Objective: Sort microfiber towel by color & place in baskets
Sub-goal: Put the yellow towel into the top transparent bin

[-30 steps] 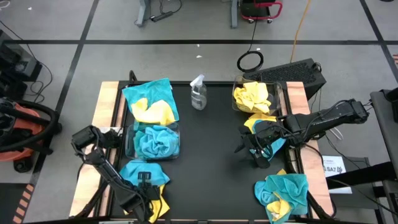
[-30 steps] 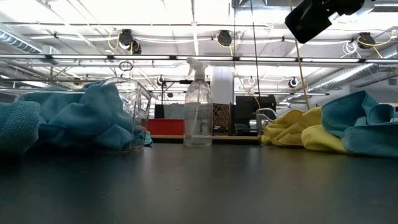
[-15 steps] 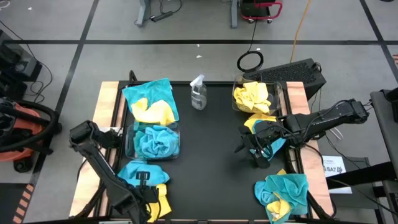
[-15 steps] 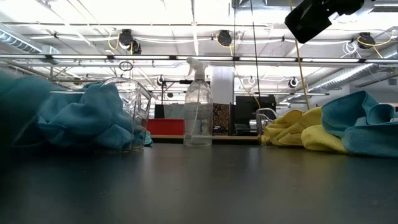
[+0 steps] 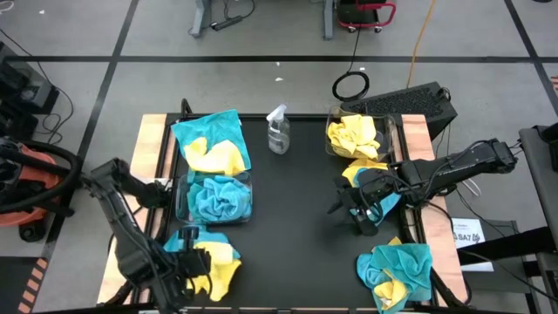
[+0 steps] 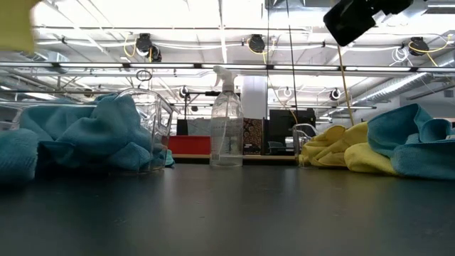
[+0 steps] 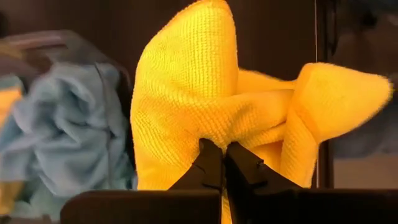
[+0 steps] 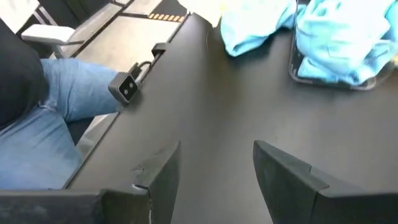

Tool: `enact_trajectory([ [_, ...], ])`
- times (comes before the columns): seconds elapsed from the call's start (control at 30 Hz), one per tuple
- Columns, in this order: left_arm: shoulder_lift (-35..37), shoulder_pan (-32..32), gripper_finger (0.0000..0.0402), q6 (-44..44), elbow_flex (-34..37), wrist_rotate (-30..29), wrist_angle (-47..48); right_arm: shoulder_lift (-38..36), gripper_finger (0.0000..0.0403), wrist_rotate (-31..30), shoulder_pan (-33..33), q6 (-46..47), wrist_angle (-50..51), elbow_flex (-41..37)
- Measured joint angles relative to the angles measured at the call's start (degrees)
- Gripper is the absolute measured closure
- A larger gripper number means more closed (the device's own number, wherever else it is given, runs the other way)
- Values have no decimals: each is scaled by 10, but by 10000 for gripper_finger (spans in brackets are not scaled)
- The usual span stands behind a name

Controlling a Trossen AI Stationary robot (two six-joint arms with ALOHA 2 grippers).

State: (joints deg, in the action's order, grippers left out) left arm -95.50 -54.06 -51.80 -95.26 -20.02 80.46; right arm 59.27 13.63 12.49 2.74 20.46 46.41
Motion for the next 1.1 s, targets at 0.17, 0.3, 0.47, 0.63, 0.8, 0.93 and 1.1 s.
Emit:
enact_trajectory([
  [0.17,20,0,399,20,-1,-53,1,0,209,0,0,-14,-28,0],
  [0.3,22,4,400,49,-1,-77,1,0,209,0,0,-23,-52,0],
  [0.47,22,19,400,98,-1,-106,0,0,209,-3,0,-38,-104,0],
  [0.63,22,43,400,157,-1,-148,-3,1,198,-22,0,-54,-153,0],
  [0.8,22,66,400,214,-1,-175,-5,8,157,-53,0,-60,-169,0],
  [0.93,22,84,400,265,-1,-192,-8,26,118,-63,0,-60,-200,0],
  [1.1,22,109,400,350,-1,-211,-46,56,82,-63,0,-67,-281,0],
])
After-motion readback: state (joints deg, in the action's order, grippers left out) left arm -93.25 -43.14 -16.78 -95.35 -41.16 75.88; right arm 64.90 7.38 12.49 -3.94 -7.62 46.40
